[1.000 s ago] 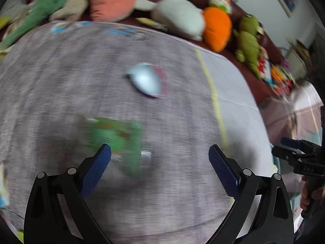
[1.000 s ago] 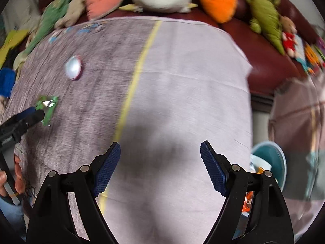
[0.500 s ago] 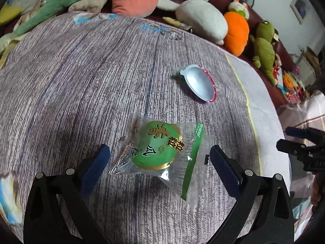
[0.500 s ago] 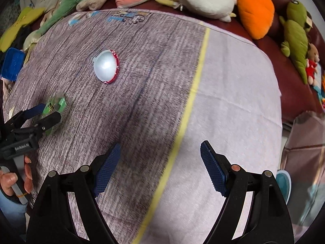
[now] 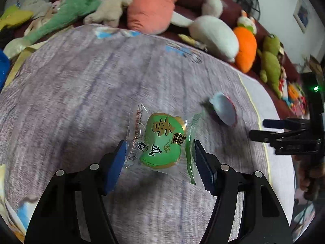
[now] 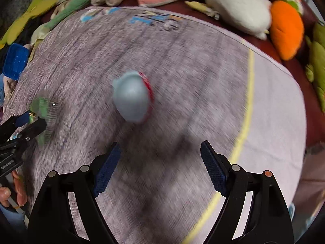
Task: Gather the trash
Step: 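Grasp the green-printed snack packet with the left tool while the right tool grasps the other white lid, then carry the snack packet and lid over the teal bin and open both tools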
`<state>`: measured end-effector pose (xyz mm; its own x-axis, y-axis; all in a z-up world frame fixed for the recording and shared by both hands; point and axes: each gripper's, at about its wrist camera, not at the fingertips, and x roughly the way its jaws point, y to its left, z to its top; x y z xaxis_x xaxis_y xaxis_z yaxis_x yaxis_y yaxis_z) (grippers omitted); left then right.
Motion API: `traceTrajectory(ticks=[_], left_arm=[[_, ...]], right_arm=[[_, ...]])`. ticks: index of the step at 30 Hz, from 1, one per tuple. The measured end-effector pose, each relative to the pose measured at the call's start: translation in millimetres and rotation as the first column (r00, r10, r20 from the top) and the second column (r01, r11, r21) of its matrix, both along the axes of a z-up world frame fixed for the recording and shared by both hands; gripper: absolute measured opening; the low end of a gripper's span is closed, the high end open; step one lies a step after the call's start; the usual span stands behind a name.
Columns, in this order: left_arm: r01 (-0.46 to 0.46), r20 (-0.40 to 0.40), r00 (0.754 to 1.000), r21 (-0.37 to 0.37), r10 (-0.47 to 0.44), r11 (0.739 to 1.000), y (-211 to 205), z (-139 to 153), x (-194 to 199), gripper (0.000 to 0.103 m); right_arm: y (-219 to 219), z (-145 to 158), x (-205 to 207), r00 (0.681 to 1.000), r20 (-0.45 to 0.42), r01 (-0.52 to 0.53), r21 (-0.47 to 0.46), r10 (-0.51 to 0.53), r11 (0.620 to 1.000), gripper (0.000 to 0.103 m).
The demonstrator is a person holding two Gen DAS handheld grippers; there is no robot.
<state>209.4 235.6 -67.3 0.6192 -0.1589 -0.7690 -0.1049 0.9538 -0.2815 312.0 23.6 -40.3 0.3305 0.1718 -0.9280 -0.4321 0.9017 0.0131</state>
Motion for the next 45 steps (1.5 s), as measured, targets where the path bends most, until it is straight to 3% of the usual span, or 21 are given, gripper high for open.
traceTrajectory(ticks=[9, 13, 18, 32, 45], left_arm=[[-0.06, -0.007, 0.998, -0.022, 0.06, 0.998, 25.9, -3.9, 14.4, 0.067], [-0.049, -0.014, 0.999, -0.014, 0.049, 0.999, 20.0, -7.6, 20.2, 0.067], [-0.032, -0.017, 0.999, -0.014, 0.032, 0.999, 7.9, -8.1, 22.7, 0.067], [0.126, 0.021, 0.992, 0.002, -0.126, 0.992, -80.4, 18.7, 1.5, 0.067], [0.313, 0.033, 0.949, 0.032, -0.313, 0.949, -205.3, 39.6, -28.7, 0.068]], right_arm=[[46.4, -27.1, 37.7, 0.997, -0.008, -0.074, 0.02, 0.074, 0.997, 0.077], [47.9, -33.7, 43.4, 0.997, 0.017, -0.075, 0.027, 0.075, 0.997, 0.052], [37.2, -26.6, 38.8, 0.998, 0.026, -0.064, 0.045, 0.063, 0.997, 0.049], [-75.3, 9.9, -28.2, 0.995, 0.057, 0.075, 0.066, -0.079, 0.995, 0.049], [-203.9, 37.2, -111.1, 0.966, 0.094, 0.227, 0.121, -0.239, 0.966, 0.049]])
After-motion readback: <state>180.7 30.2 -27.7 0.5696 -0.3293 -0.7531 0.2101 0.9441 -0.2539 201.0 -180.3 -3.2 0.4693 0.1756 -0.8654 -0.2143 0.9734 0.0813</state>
